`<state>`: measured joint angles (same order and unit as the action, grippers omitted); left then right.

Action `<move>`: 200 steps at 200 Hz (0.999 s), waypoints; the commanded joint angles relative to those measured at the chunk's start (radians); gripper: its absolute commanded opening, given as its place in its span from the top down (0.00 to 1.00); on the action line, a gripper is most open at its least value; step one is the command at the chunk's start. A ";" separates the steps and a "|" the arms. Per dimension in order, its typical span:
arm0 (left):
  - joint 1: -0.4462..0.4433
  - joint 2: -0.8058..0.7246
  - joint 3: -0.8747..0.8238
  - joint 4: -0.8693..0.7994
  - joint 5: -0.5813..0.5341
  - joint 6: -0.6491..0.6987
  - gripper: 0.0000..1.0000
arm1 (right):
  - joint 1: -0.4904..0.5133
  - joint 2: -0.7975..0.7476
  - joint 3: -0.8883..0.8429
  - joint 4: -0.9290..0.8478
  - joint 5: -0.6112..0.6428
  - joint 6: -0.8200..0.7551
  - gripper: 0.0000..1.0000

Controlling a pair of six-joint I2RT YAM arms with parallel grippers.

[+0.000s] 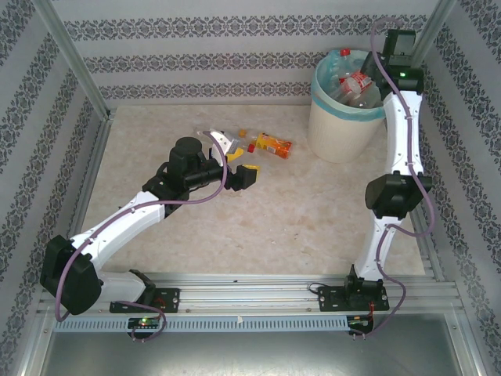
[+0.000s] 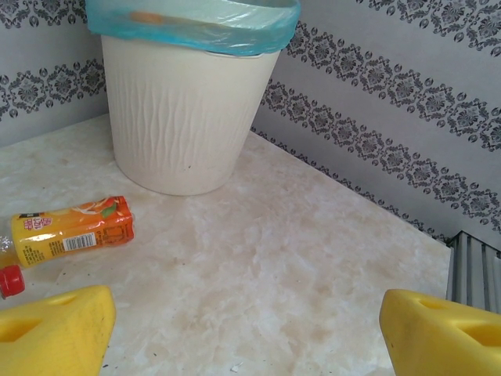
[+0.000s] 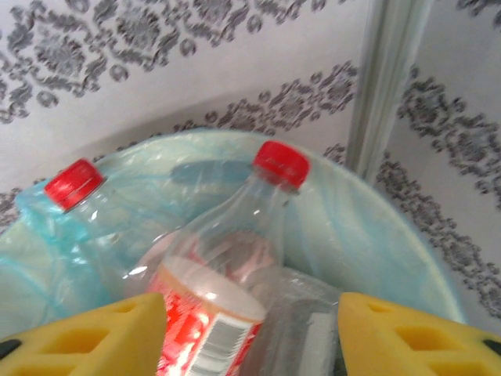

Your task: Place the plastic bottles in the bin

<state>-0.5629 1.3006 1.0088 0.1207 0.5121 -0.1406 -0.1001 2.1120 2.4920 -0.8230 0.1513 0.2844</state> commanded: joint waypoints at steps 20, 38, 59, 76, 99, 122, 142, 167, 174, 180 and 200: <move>-0.012 -0.015 -0.004 0.036 -0.020 0.001 0.12 | 0.032 0.014 -0.108 0.011 -0.083 0.025 0.52; -0.013 -0.010 0.009 -0.008 -0.073 0.016 0.12 | 0.037 0.007 -0.139 0.030 -0.103 0.032 0.54; -0.012 0.007 0.056 -0.102 -0.159 0.065 0.11 | 0.048 -0.002 -0.103 0.012 -0.104 0.021 0.53; -0.007 0.050 0.138 -0.220 -0.250 0.089 0.11 | 0.052 -0.031 -0.067 0.007 -0.095 0.021 0.46; 0.006 0.143 0.264 -0.371 -0.317 0.119 0.10 | 0.058 -0.085 -0.013 -0.003 -0.070 0.013 0.33; 0.044 0.278 0.429 -0.527 -0.401 0.127 0.09 | 0.090 -0.162 -0.021 -0.005 -0.058 -0.014 0.30; 0.115 0.411 0.572 -0.613 -0.383 0.159 0.07 | 0.139 -0.268 -0.134 0.034 -0.050 -0.037 0.29; 0.216 0.596 0.782 -0.715 -0.278 0.213 0.07 | 0.226 -0.436 -0.402 0.180 -0.084 -0.055 0.29; 0.240 0.650 0.848 -0.742 -0.264 0.228 0.07 | 0.255 -0.479 -0.472 0.218 -0.079 -0.057 0.29; 0.256 0.699 0.901 -0.761 -0.267 0.233 0.07 | 0.275 -0.511 -0.532 0.250 -0.087 -0.067 0.29; 0.315 0.861 1.096 -0.833 -0.203 0.249 0.08 | 0.351 -0.592 -0.685 0.321 -0.085 -0.092 0.30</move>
<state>-0.3088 2.0281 1.9232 -0.5438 0.2268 0.0479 0.1936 1.5562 1.9526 -0.6224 0.0742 0.2371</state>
